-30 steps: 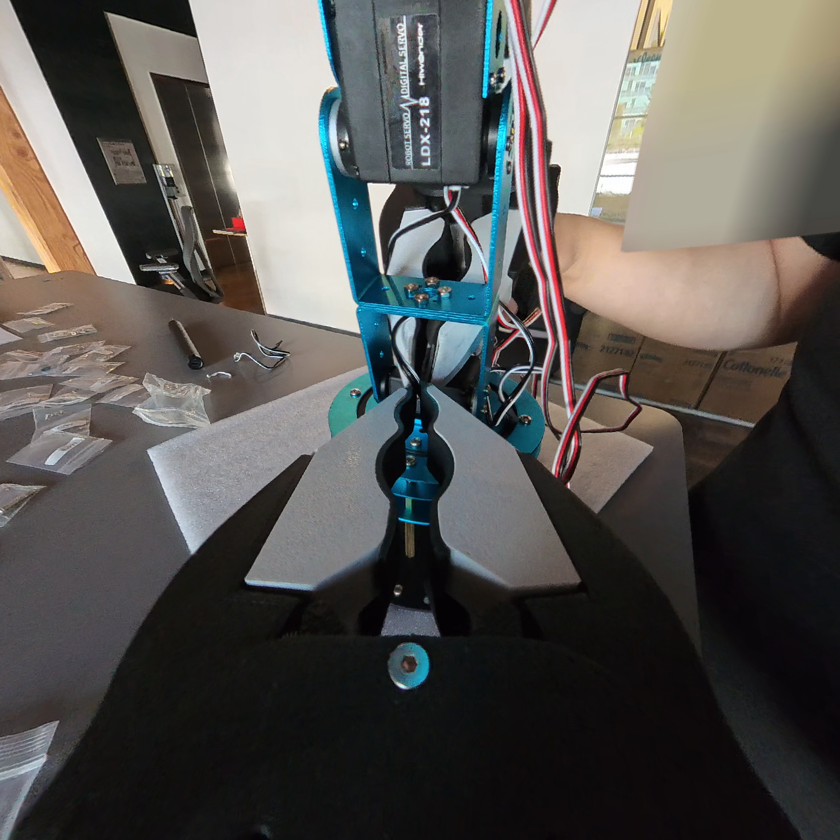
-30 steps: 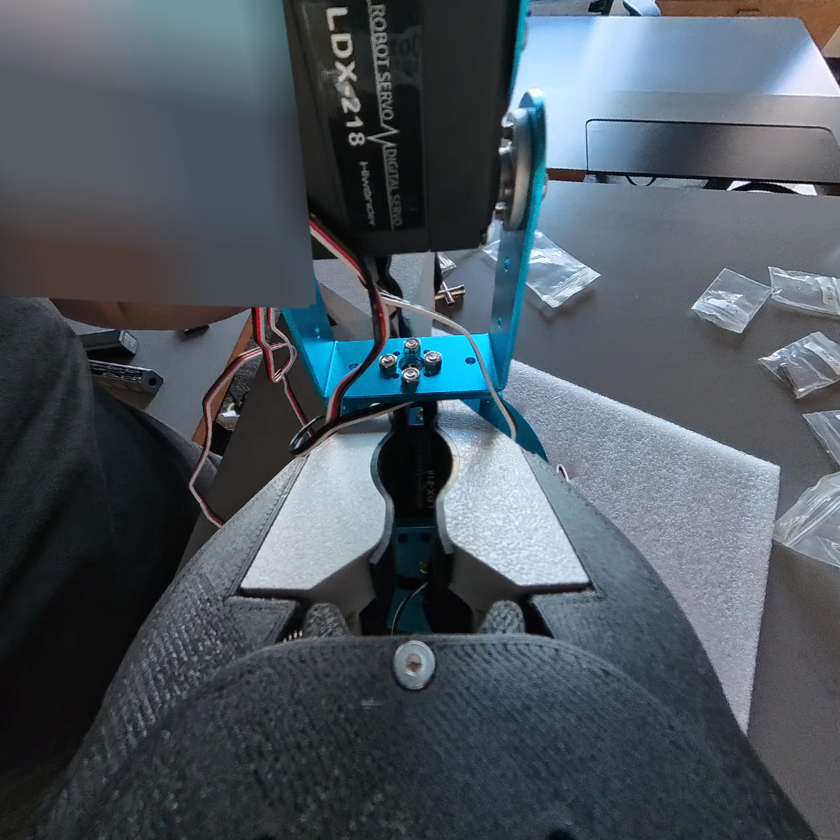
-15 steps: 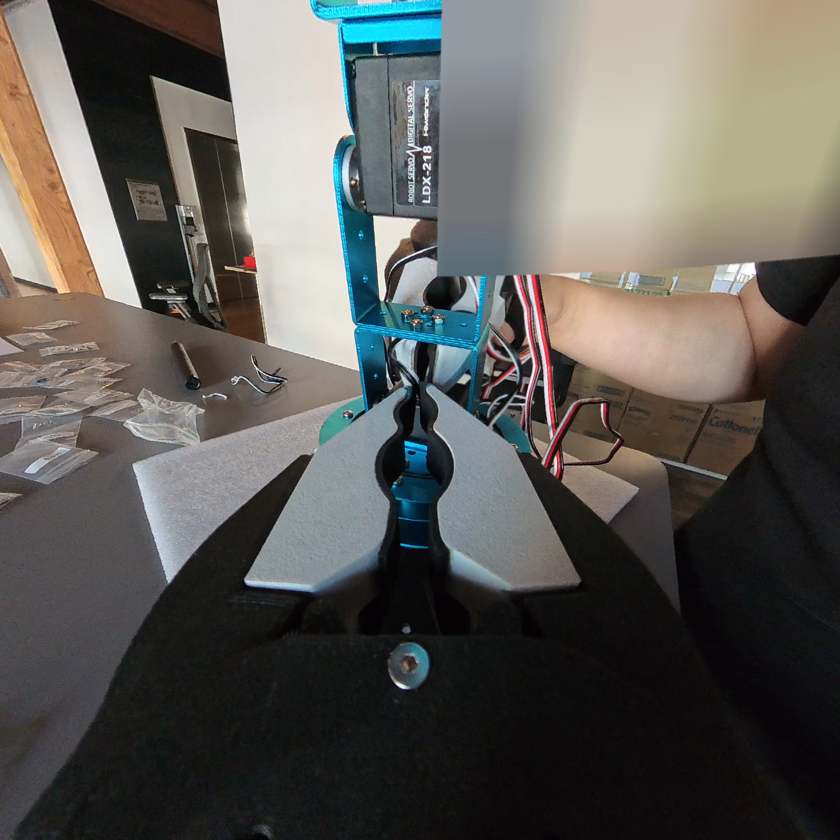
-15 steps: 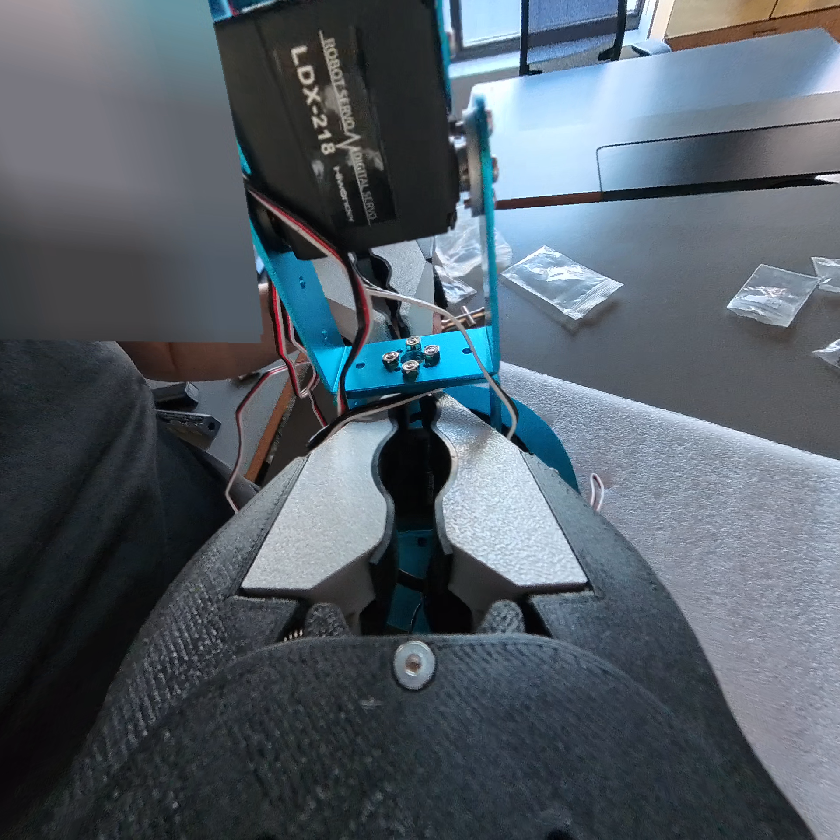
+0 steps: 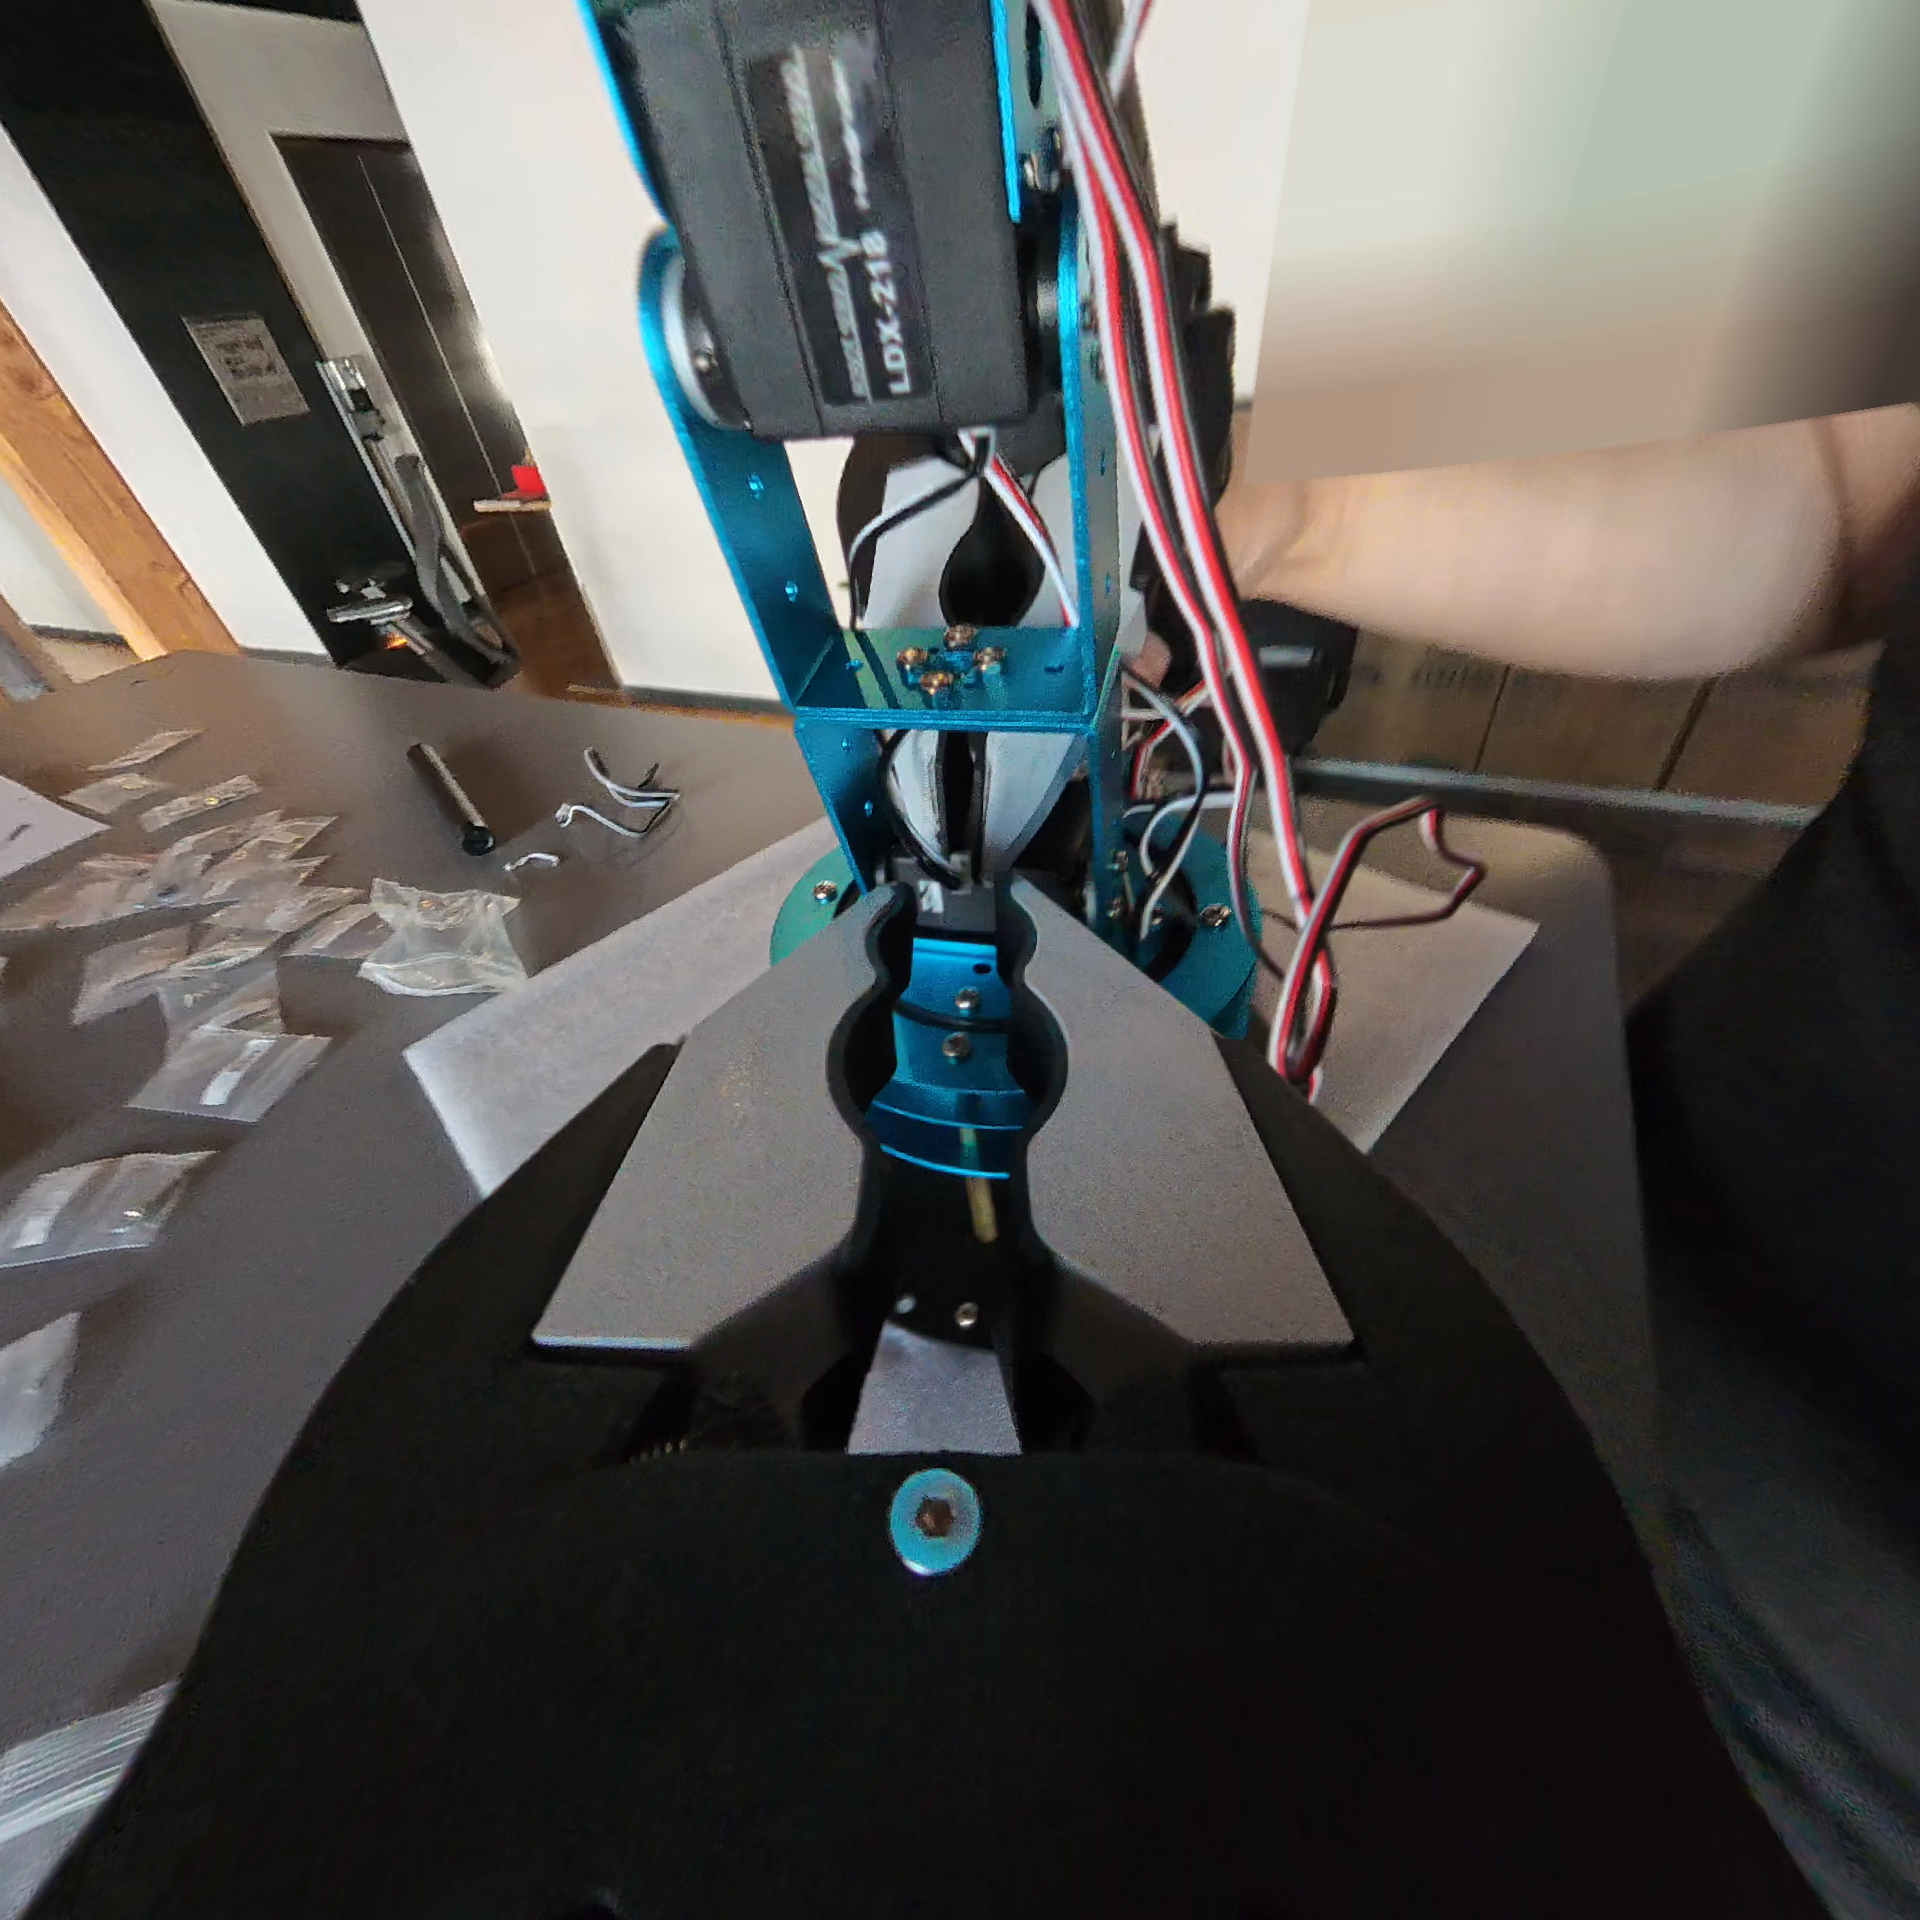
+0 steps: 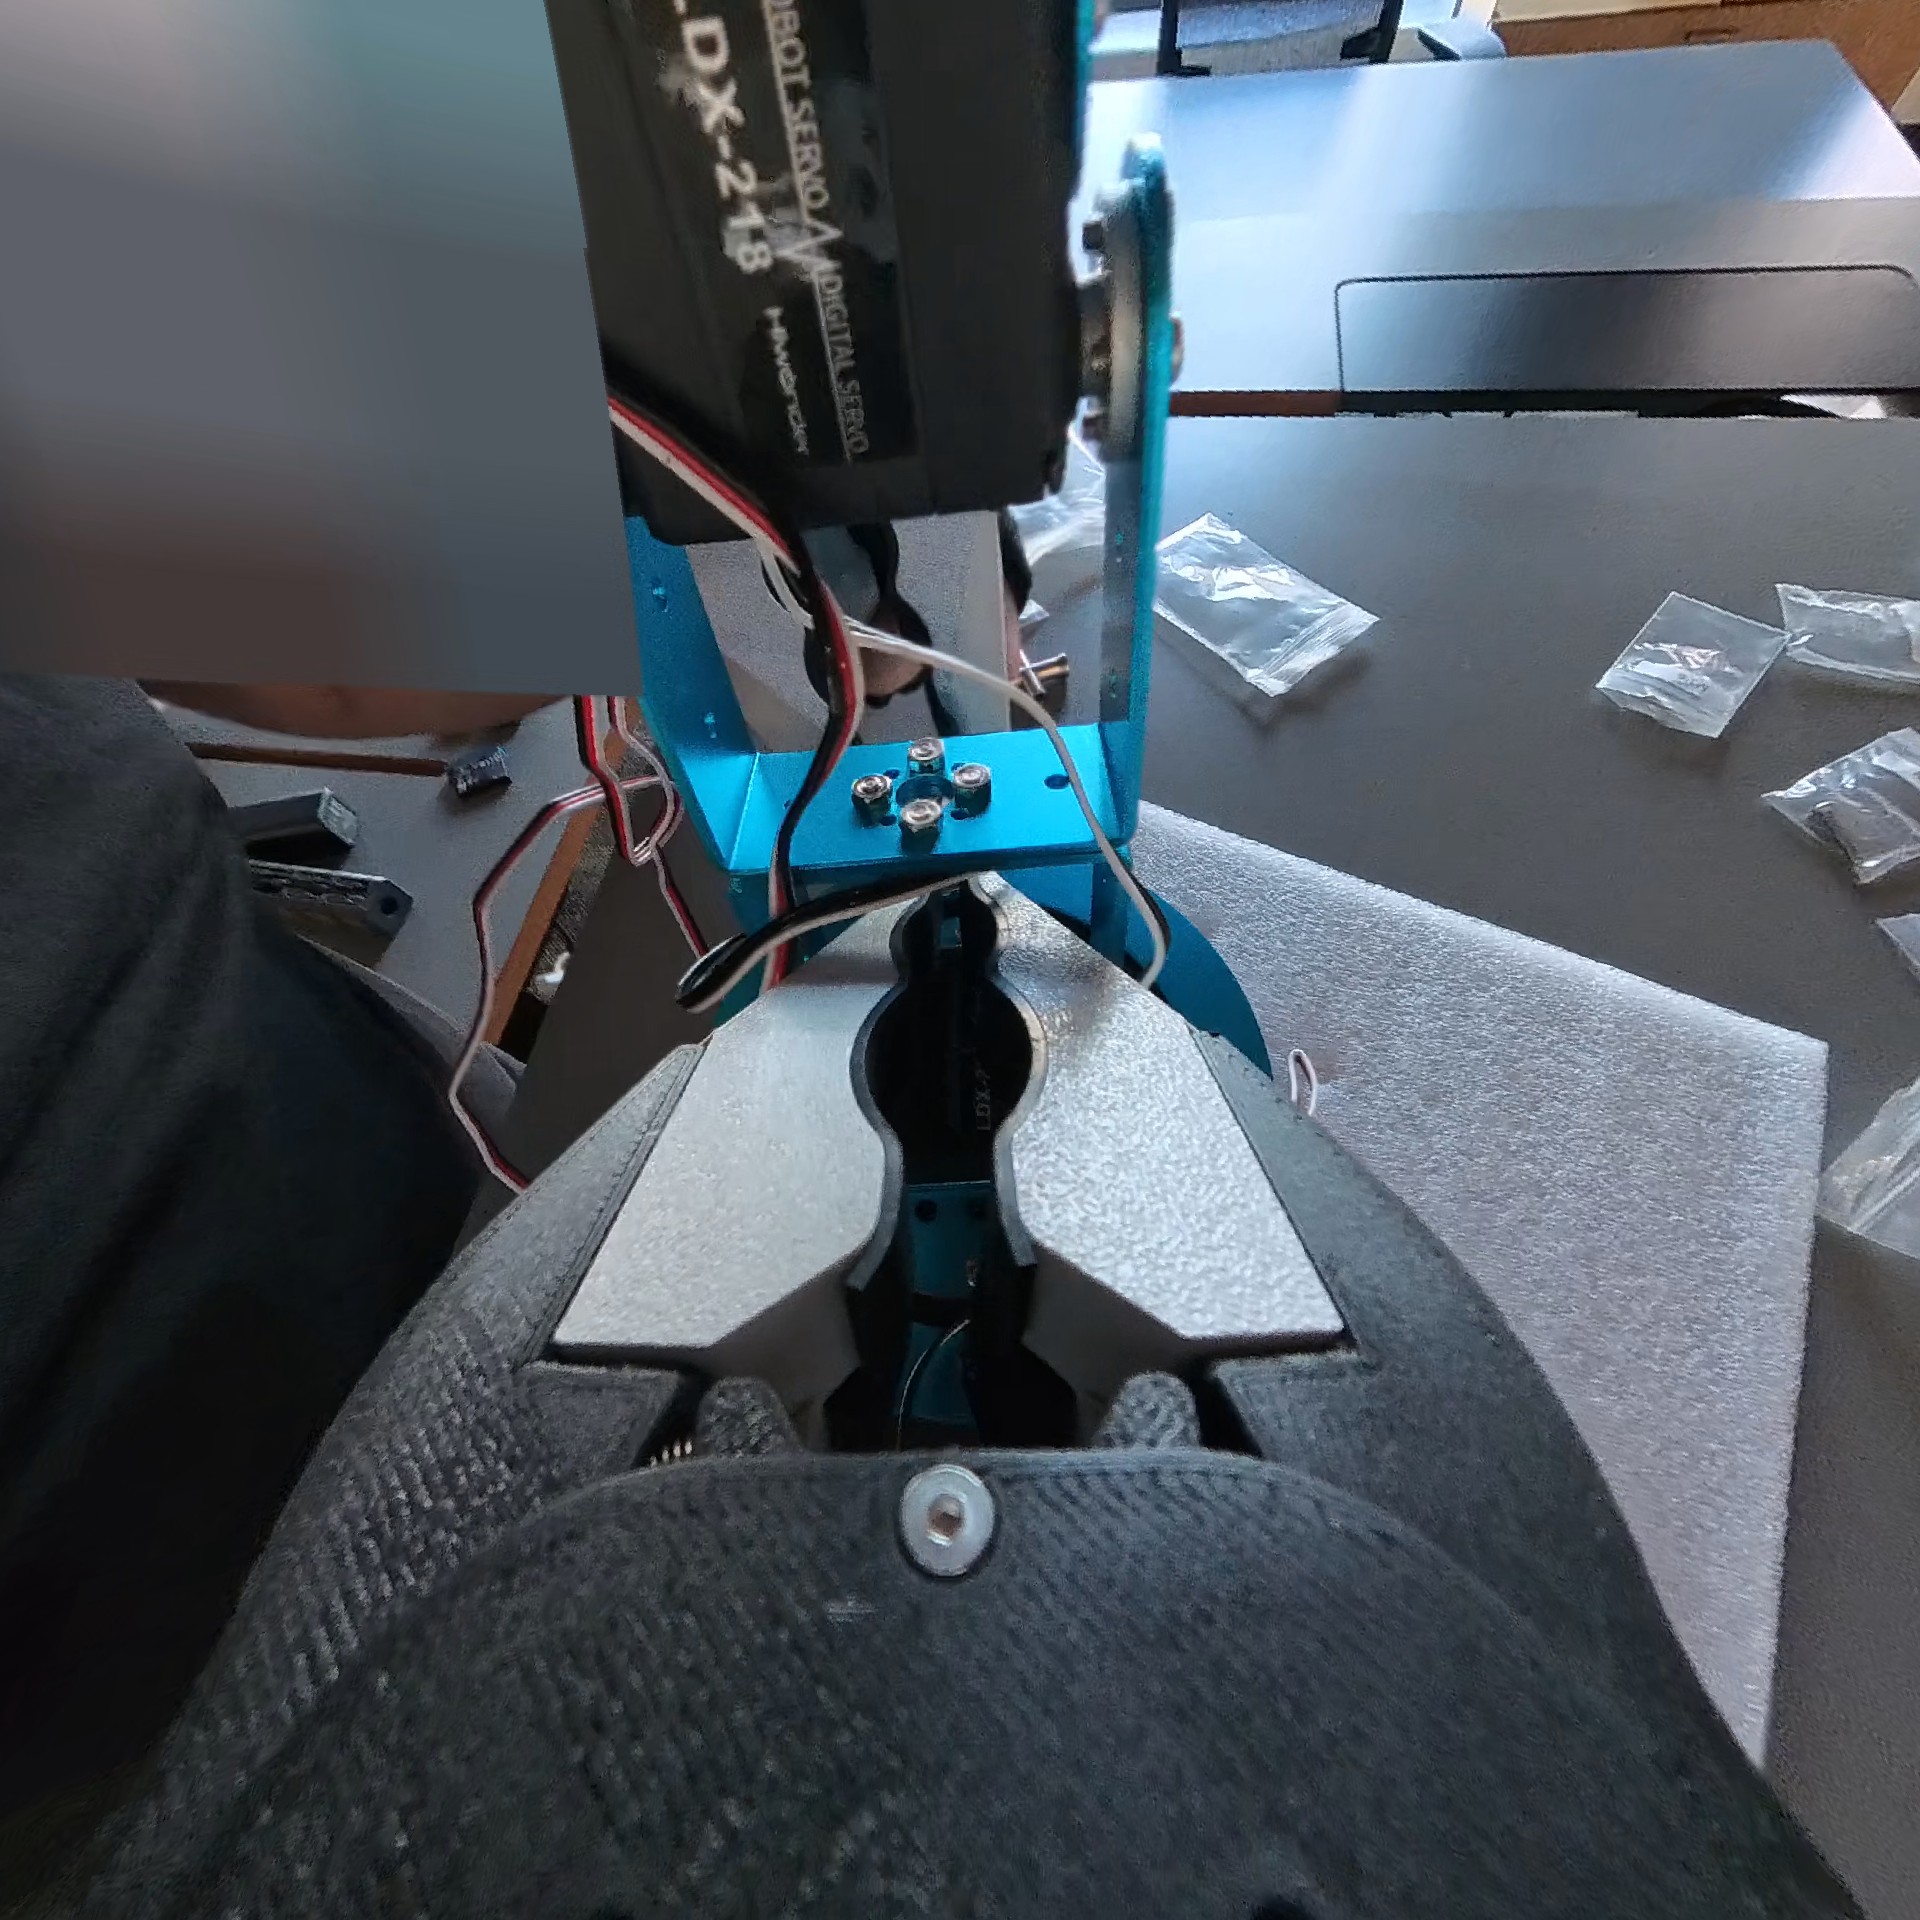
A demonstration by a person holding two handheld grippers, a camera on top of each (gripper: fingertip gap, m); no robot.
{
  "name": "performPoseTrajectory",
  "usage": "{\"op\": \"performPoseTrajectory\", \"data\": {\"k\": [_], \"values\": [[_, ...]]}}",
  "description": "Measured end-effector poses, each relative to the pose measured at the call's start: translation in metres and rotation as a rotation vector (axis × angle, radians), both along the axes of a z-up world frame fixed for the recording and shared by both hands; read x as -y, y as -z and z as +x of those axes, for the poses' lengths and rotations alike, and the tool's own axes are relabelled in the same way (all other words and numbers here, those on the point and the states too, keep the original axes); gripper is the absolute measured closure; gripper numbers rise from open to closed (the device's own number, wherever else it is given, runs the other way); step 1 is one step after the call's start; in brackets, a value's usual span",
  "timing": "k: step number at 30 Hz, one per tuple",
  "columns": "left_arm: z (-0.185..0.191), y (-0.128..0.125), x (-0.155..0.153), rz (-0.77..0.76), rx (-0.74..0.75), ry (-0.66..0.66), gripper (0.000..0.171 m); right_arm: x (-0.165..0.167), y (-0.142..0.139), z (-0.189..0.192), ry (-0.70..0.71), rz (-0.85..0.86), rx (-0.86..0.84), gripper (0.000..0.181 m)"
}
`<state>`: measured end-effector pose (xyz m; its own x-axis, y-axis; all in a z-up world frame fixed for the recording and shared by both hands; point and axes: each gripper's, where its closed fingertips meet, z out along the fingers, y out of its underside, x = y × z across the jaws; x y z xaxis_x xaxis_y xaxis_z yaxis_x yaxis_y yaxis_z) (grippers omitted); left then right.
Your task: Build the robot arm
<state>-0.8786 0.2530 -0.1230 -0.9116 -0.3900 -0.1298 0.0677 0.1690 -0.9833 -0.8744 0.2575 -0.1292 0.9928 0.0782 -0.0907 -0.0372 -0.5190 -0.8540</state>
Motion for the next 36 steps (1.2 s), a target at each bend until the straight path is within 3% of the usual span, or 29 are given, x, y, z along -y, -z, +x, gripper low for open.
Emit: {"op": "performPoseTrajectory", "data": {"k": [13,20,36], "values": [[0.000,0.006,0.006,0.118,0.082,0.043,0.170,0.000,0.007,0.001,0.018,-0.085,0.065,0.179],[0.002,0.015,0.003,0.158,0.057,0.054,0.171,-0.001,0.008,0.002,0.027,-0.088,0.084,0.179],[0.005,0.013,0.004,0.070,0.030,0.049,0.171,-0.001,0.008,0.004,0.041,-0.078,0.064,0.179]]}}
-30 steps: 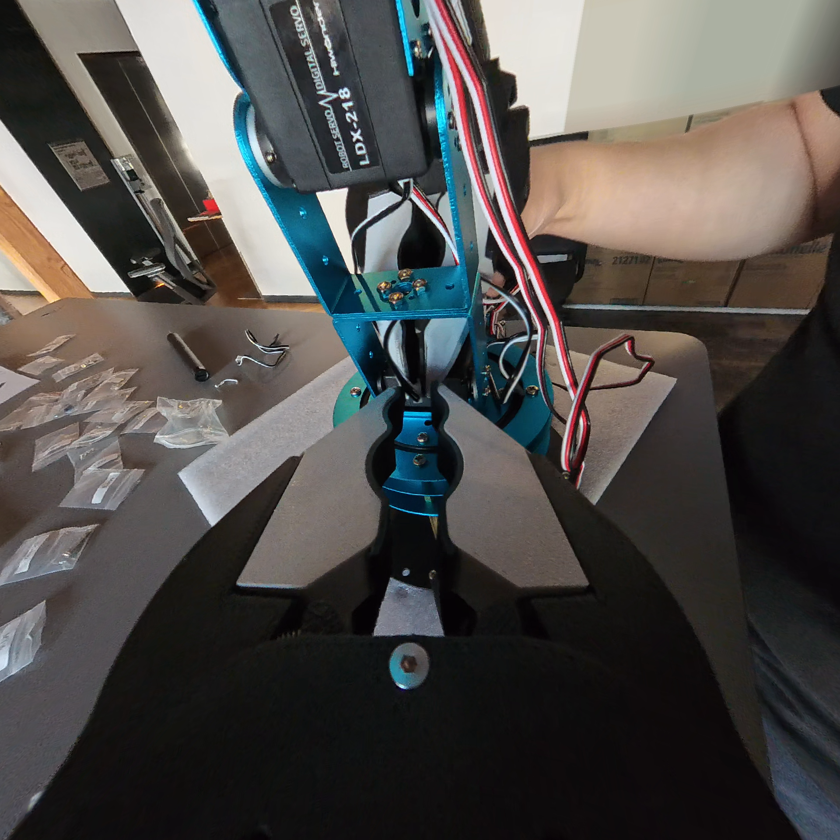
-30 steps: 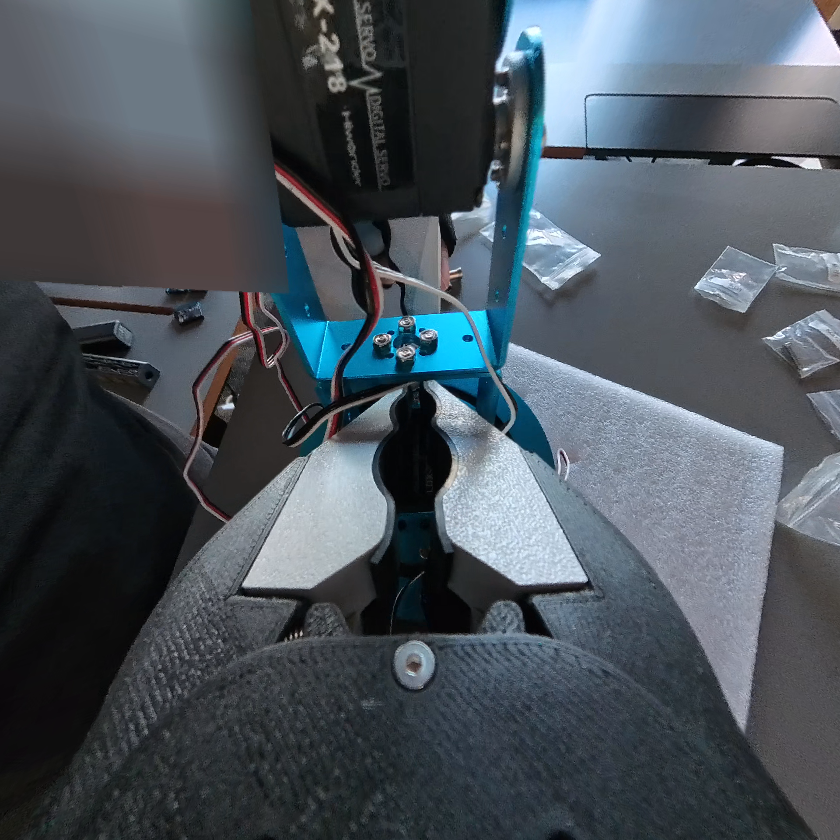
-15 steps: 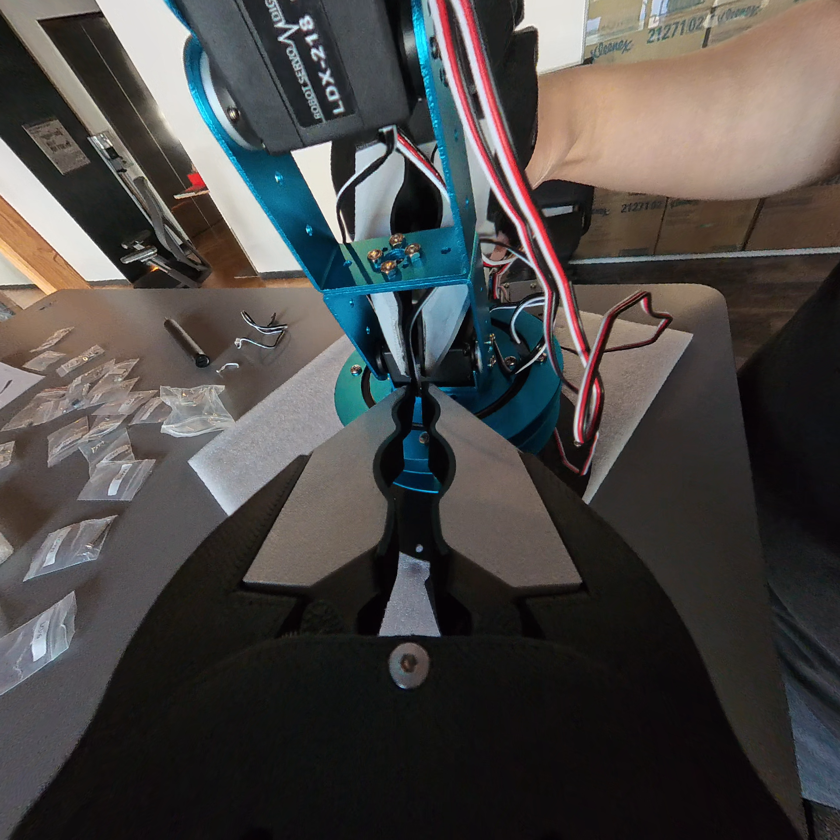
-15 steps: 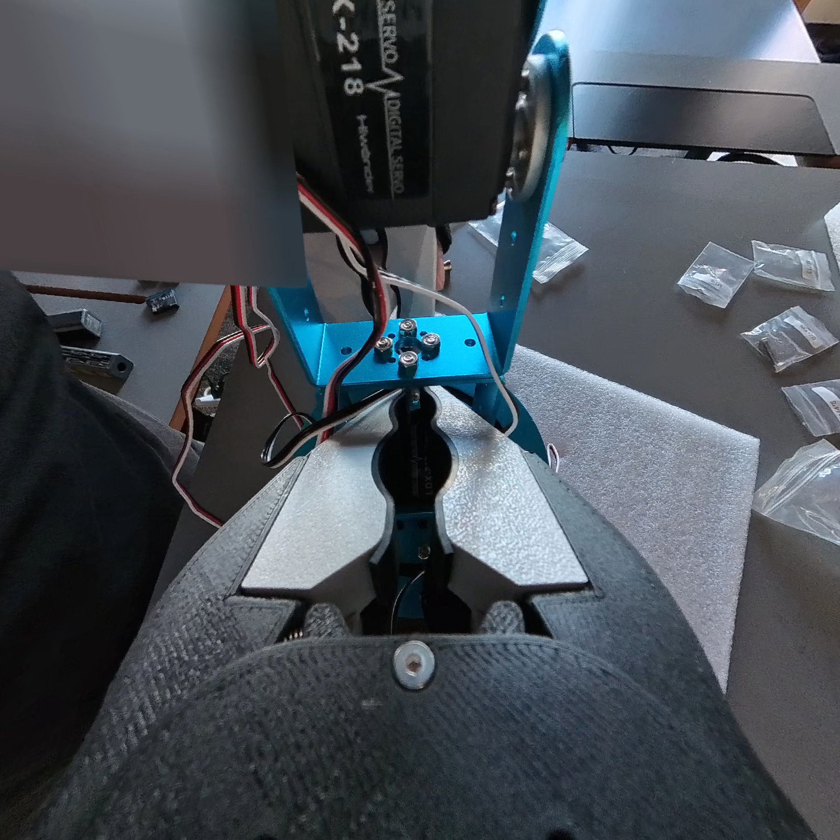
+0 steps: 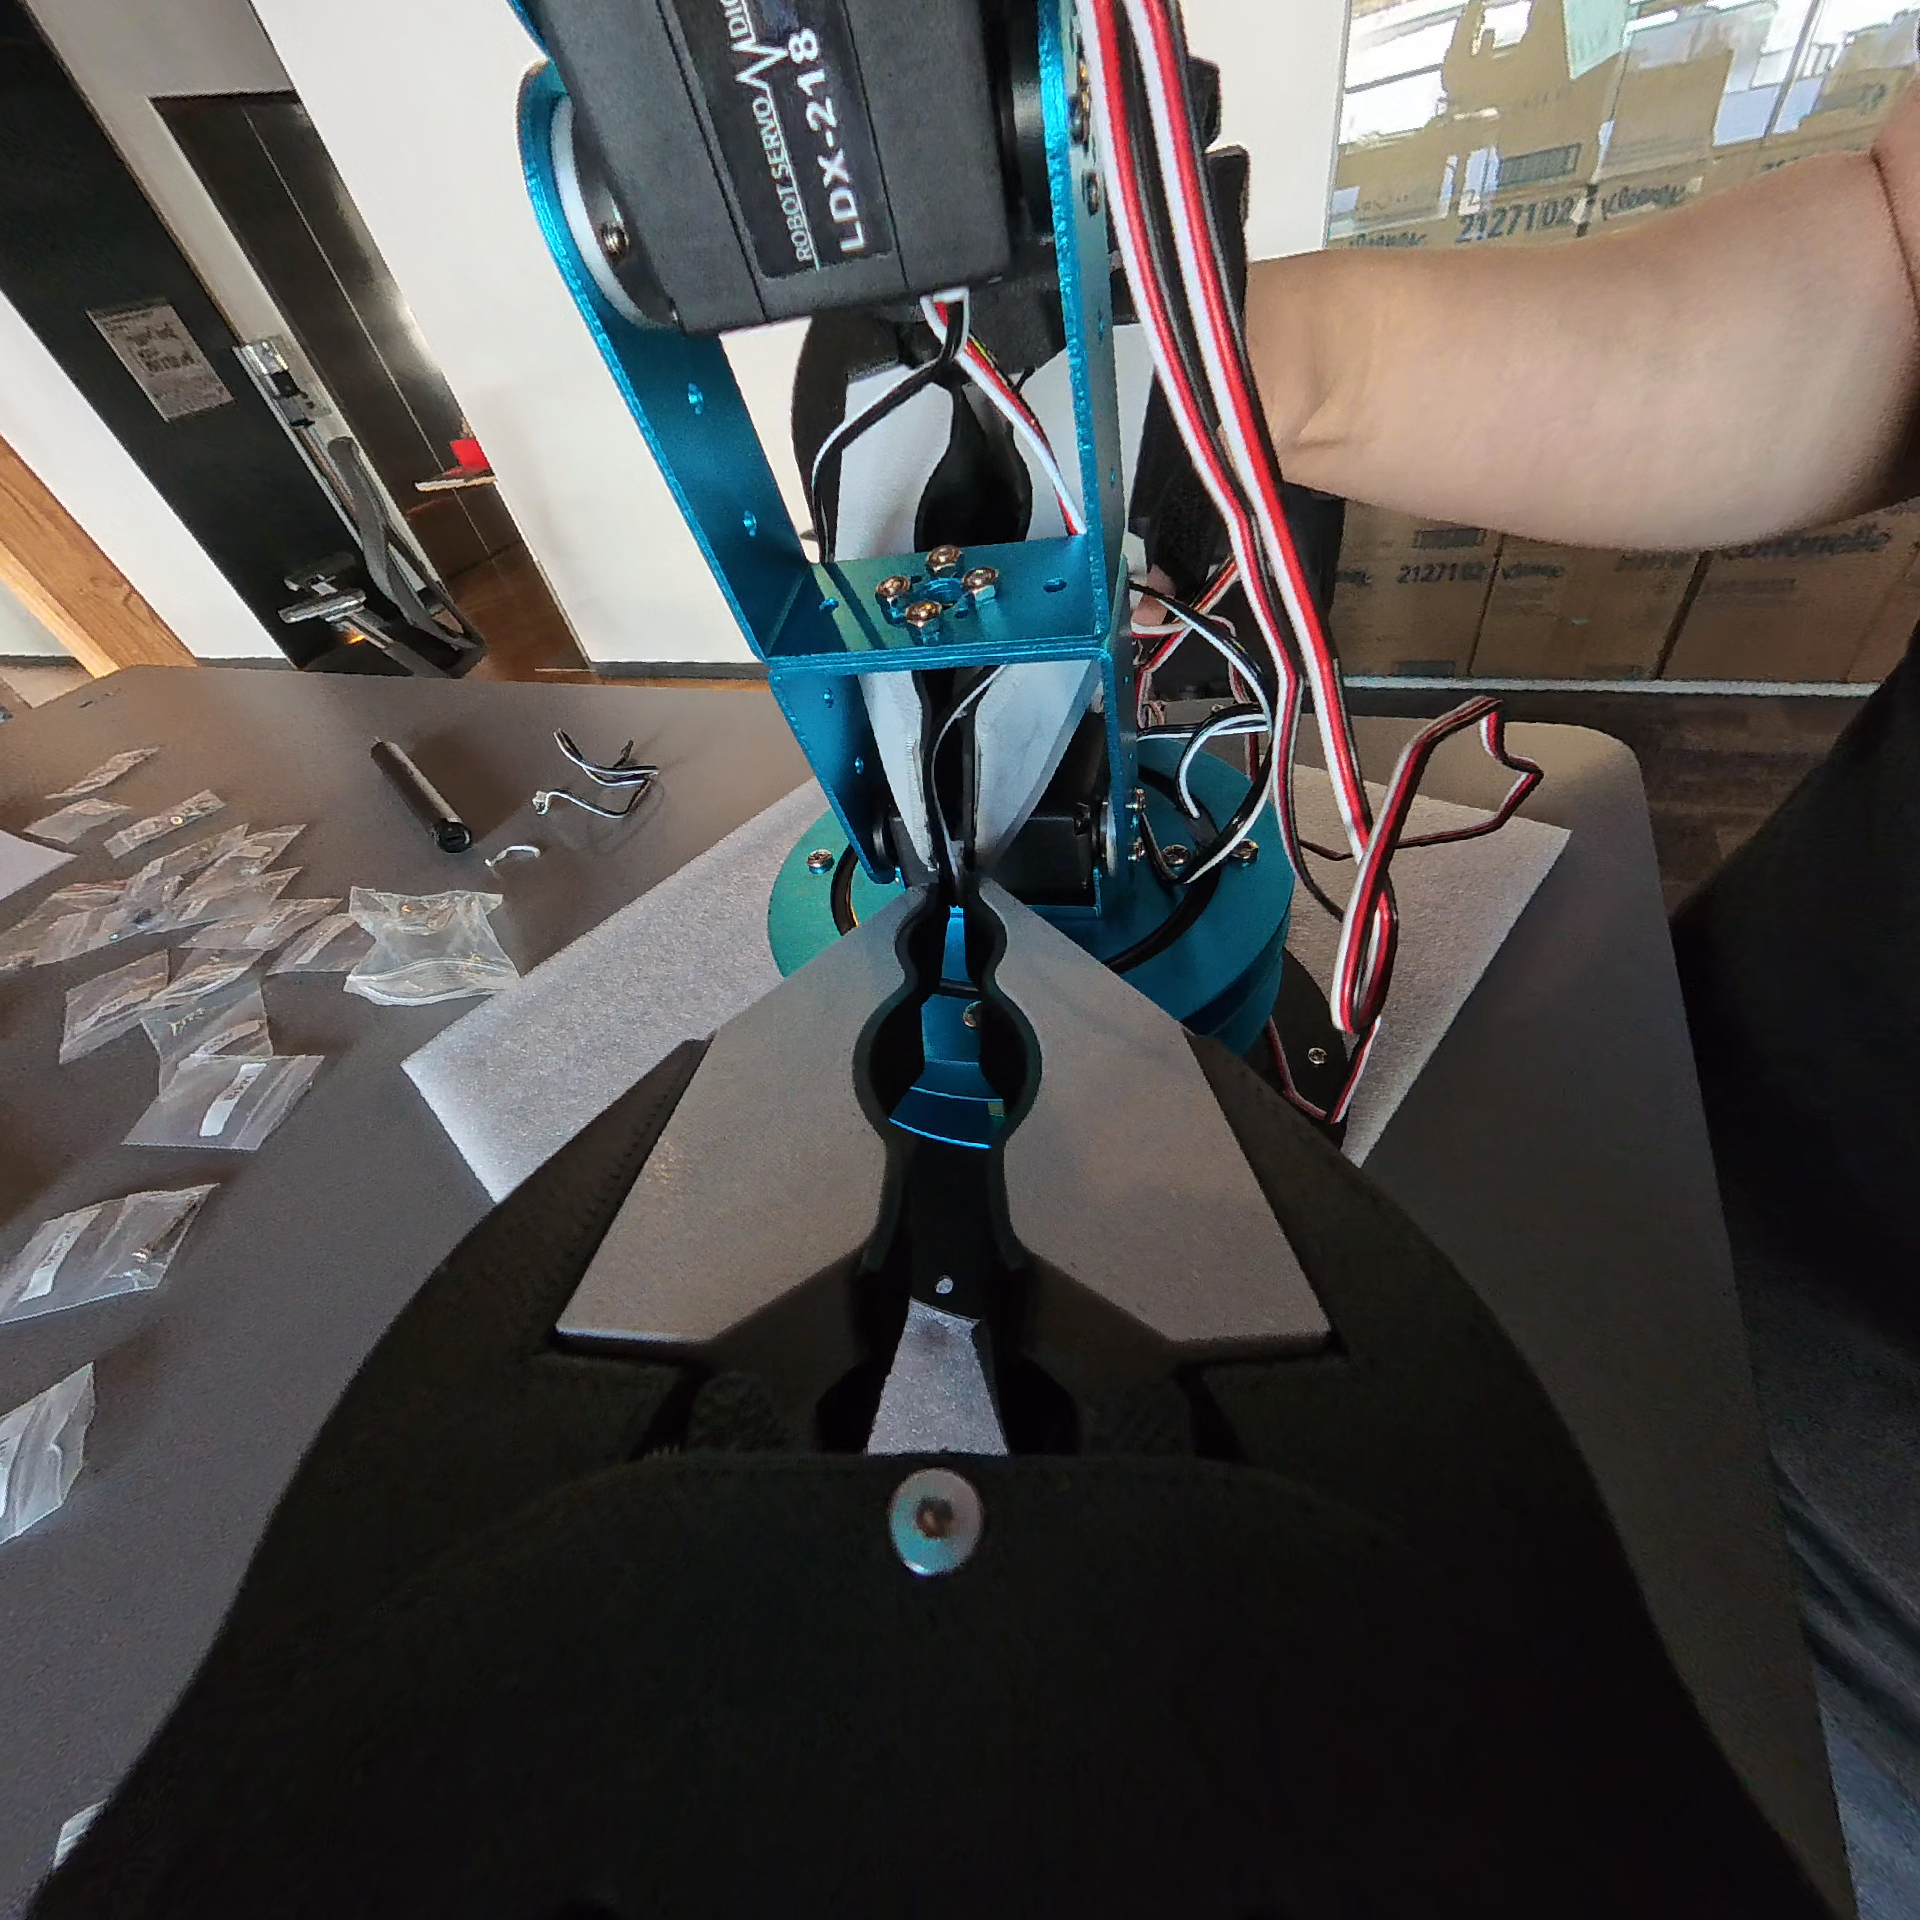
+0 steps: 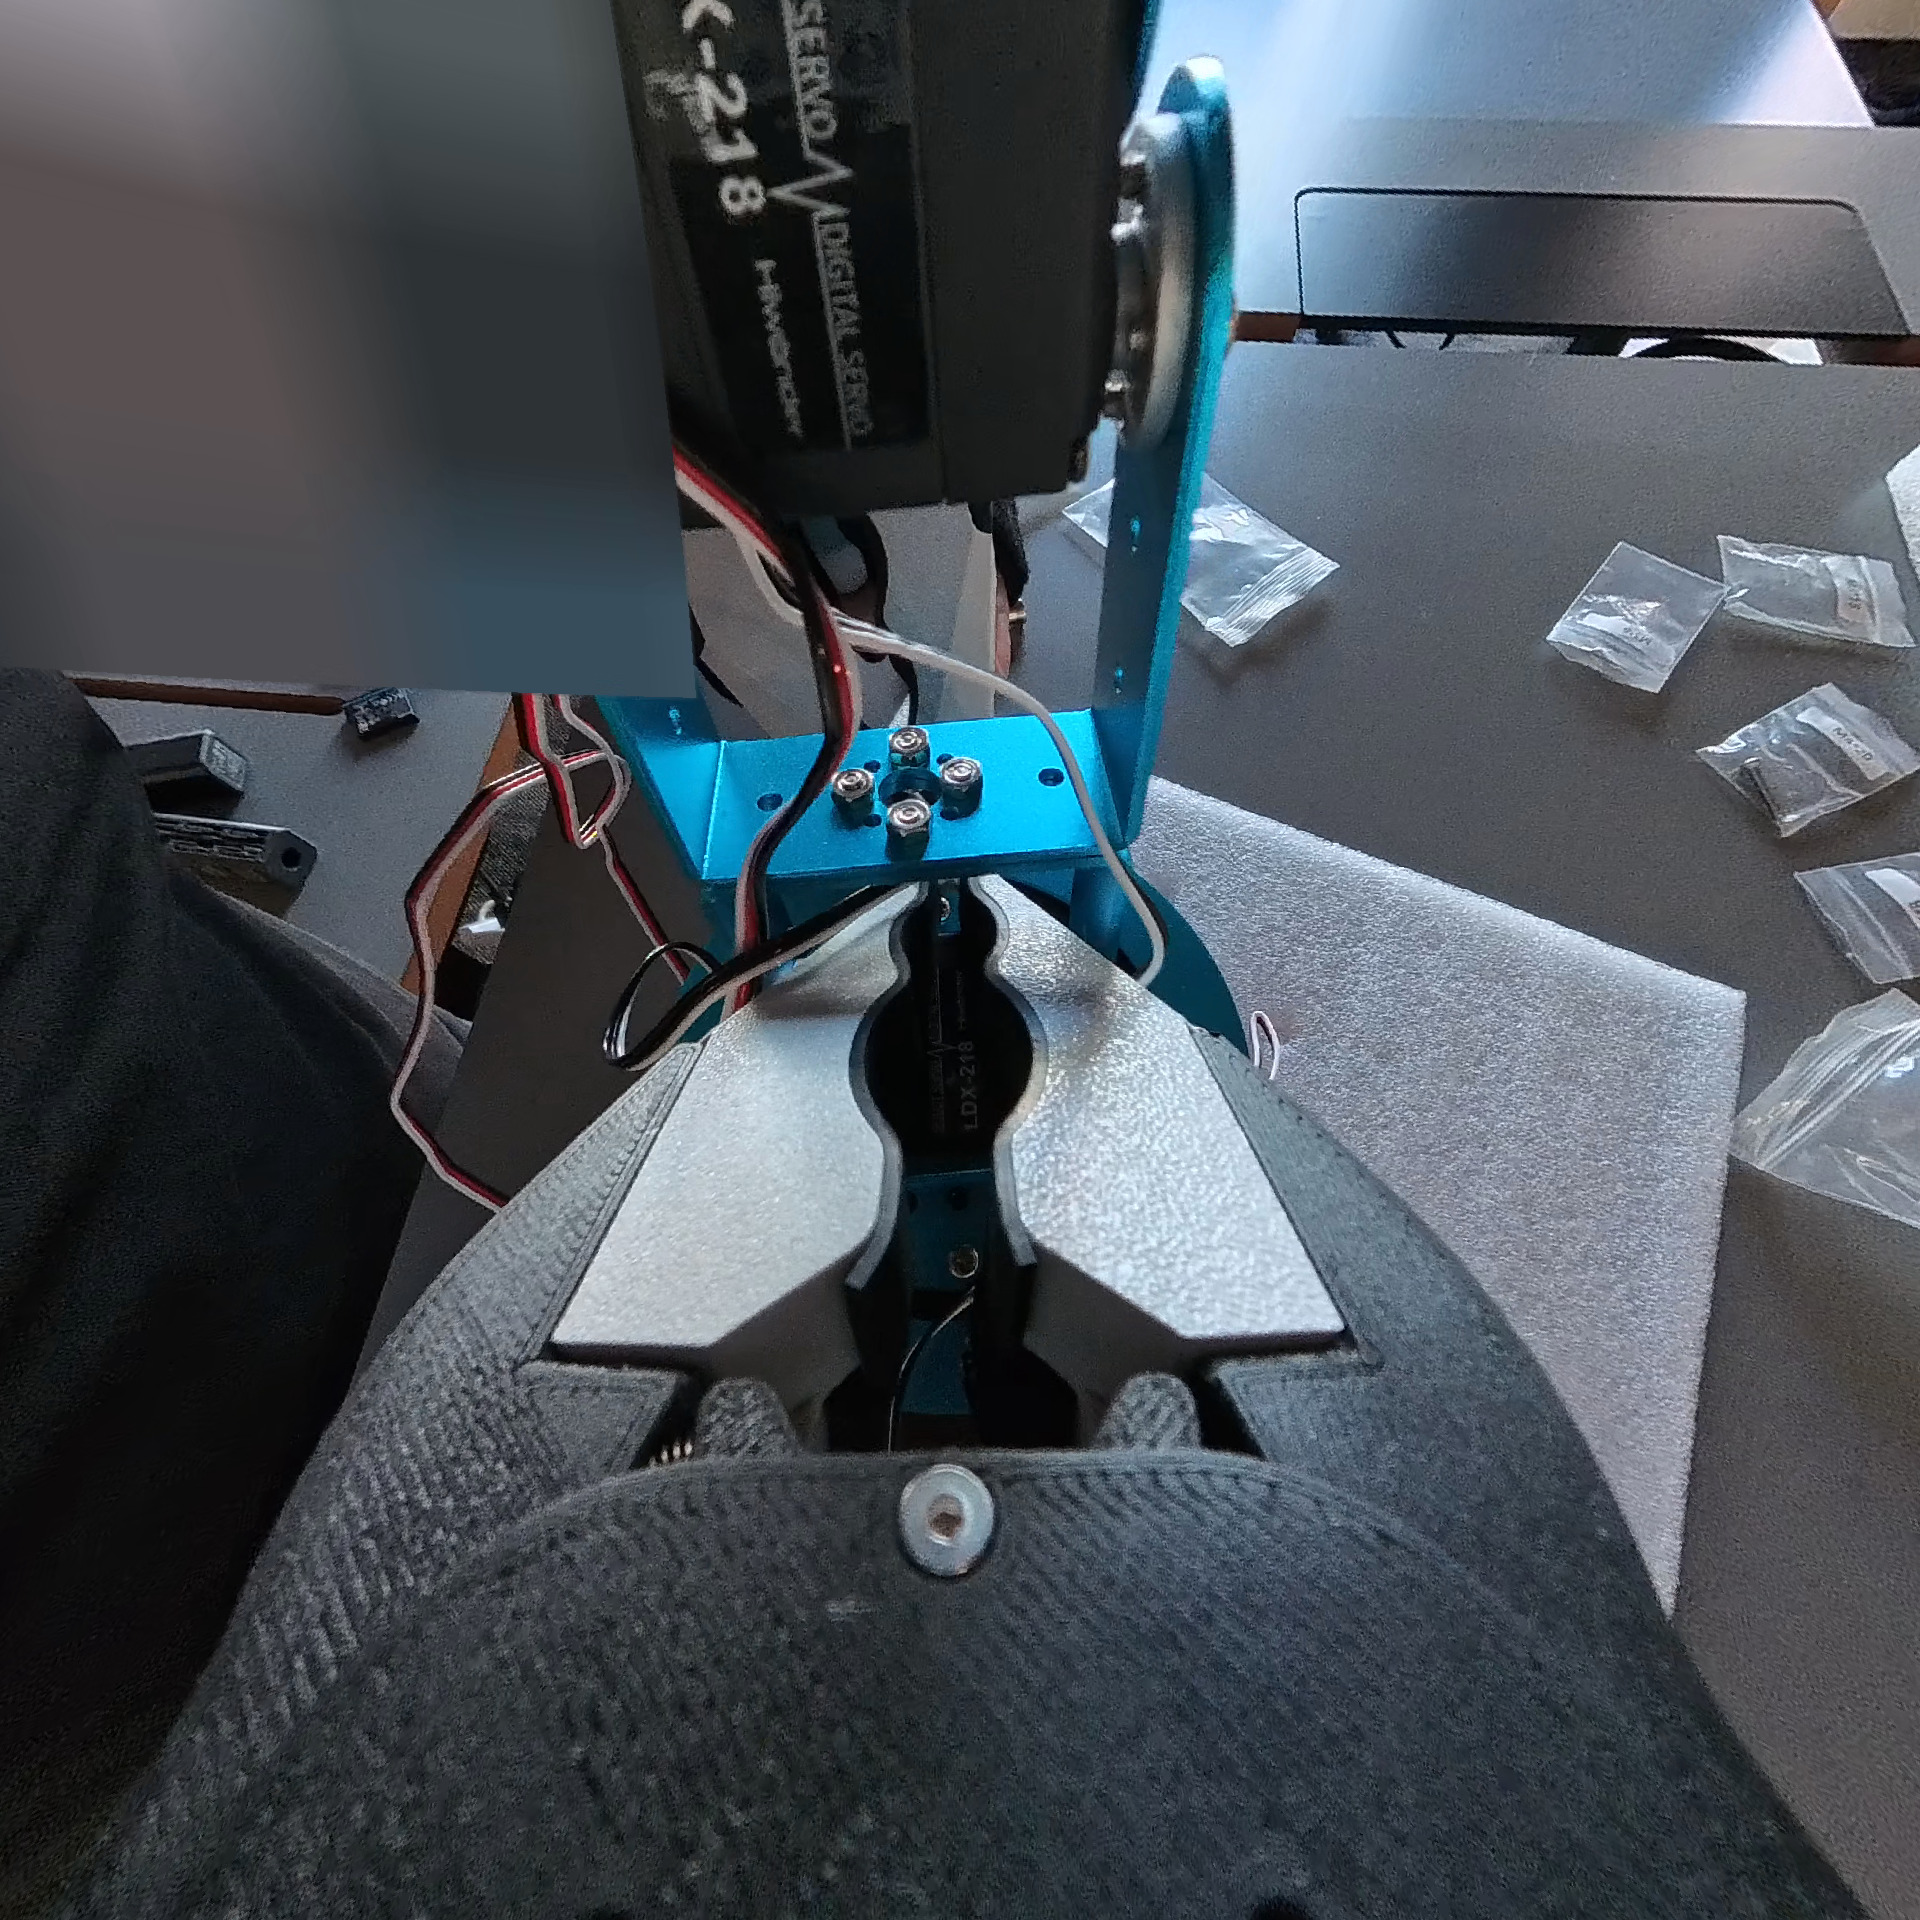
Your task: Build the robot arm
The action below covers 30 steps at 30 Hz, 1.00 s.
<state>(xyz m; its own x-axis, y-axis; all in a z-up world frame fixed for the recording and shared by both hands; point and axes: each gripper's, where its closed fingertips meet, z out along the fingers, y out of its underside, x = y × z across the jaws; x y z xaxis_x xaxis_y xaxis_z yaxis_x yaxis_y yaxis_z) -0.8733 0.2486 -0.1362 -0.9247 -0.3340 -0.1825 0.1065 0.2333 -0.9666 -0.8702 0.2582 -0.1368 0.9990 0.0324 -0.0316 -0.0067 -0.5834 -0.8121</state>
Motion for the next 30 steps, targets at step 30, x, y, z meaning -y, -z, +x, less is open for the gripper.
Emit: {"op": "performPoseTrajectory", "data": {"k": [30], "values": [[0.010,0.011,0.007,0.106,-0.138,0.026,0.171,0.048,-0.008,0.018,0.114,-0.046,-0.003,0.163]]}}
